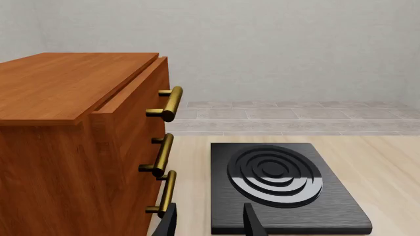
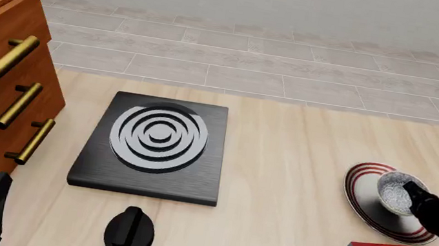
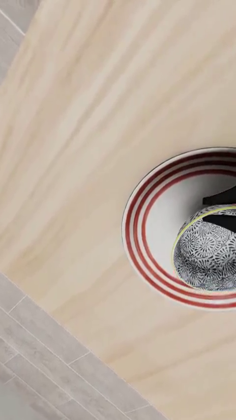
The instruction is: Pick the akita bowl on the cookies box and place it on the plate.
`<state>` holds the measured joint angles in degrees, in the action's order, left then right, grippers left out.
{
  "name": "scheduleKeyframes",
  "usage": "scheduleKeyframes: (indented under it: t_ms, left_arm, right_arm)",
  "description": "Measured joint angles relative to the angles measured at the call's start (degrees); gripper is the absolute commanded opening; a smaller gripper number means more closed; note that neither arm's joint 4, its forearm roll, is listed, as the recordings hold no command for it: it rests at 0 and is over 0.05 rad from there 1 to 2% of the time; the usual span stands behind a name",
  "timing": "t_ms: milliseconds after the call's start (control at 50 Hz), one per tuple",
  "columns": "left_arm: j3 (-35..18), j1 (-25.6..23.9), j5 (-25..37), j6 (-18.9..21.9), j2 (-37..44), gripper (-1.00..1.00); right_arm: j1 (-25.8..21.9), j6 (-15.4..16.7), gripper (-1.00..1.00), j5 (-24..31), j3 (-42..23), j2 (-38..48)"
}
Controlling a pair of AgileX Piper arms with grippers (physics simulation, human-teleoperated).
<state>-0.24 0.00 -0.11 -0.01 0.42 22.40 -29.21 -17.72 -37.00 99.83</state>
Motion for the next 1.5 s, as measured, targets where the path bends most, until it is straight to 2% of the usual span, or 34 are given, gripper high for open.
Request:
scheduleKeyframes:
  t_ms: [840, 860, 1500]
  left_arm:
    - [0.0, 0.0, 0.0, 0.0, 0.0, 1.00]
    - [0.0, 0.0, 0.0, 0.0, 0.0, 1.00]
    - [0.0, 0.0, 0.0, 0.0, 0.0, 1.00]
  right_arm:
    - [-0.1, -0.6, -1.00, -2.9, 0.7, 2.1]
    - [-0.1, -0.7, 1.00, -3.0, 0.8, 2.1]
    - [-1.5, -2.5, 1.00, -2.1, 2.4, -2.1]
